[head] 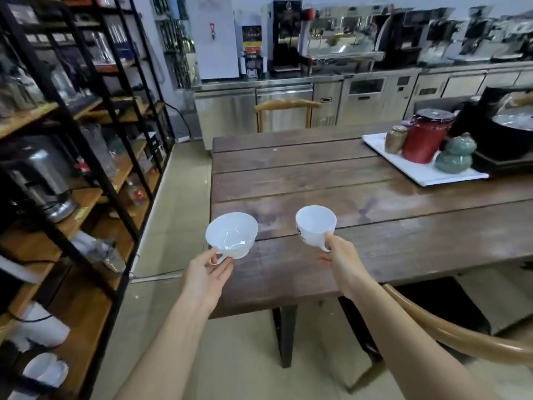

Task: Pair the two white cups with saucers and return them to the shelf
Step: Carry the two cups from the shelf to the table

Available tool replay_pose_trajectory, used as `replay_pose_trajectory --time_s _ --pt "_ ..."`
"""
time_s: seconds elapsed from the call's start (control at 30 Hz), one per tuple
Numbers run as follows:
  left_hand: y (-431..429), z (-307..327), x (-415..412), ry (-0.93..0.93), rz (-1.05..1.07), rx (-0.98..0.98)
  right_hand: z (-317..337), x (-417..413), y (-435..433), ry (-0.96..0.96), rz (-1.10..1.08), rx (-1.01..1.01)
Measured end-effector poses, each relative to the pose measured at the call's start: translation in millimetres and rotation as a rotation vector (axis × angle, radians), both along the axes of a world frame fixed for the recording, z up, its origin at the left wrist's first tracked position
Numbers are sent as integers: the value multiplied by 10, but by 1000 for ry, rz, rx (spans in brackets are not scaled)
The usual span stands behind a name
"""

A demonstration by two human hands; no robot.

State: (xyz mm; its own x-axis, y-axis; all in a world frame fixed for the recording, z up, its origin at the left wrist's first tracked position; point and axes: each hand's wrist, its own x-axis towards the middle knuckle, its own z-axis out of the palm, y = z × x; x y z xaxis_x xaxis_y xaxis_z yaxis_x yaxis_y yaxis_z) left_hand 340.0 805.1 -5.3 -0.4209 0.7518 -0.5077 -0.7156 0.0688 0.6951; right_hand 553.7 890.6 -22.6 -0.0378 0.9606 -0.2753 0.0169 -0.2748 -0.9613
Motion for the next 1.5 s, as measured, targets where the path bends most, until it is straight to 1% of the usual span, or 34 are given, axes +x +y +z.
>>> replay_pose_trajectory --time_s 0.23,0.5,0.7,0.8,0.9,1.03,1.13,1.23,1.33,1.37,1.43,1.5 --pt "1080 -336 50 -41 -40 -92 -233 22 886 -28 -61 -95" --pt "1830 -527 162 -41 -61 -215 -429 20 1627 -40 -30 -164" --pt "2084 -679 183 -98 18 -275 -675 -7 1984 -30 -20 -238" --pt "2100 -749 179 -91 32 -291 -774 -18 2068 -25 -16 -270" --pt "2108 -815 183 -42 -7 -293 -879 -11 2104 -52 10 -294" --pt "2066 -892 218 40 -117 -325 -961 45 2083 -72 59 -325" --pt "1991 -925 239 29 -188 -349 -954 105 2050 -92 101 -360" --pt "1909 -885 257 -6 -188 -320 -892 157 2025 -140 116 -383" --pt "1810 -770 258 27 -199 -315 -807 217 1983 -236 105 -335" --pt "1765 -729 252 66 -216 -328 -782 240 1967 -304 102 -290" --pt "1653 -628 252 212 -252 -379 -700 282 1916 -482 119 -148" --pt "1543 -551 244 448 -236 -438 -564 295 1845 -671 161 10"
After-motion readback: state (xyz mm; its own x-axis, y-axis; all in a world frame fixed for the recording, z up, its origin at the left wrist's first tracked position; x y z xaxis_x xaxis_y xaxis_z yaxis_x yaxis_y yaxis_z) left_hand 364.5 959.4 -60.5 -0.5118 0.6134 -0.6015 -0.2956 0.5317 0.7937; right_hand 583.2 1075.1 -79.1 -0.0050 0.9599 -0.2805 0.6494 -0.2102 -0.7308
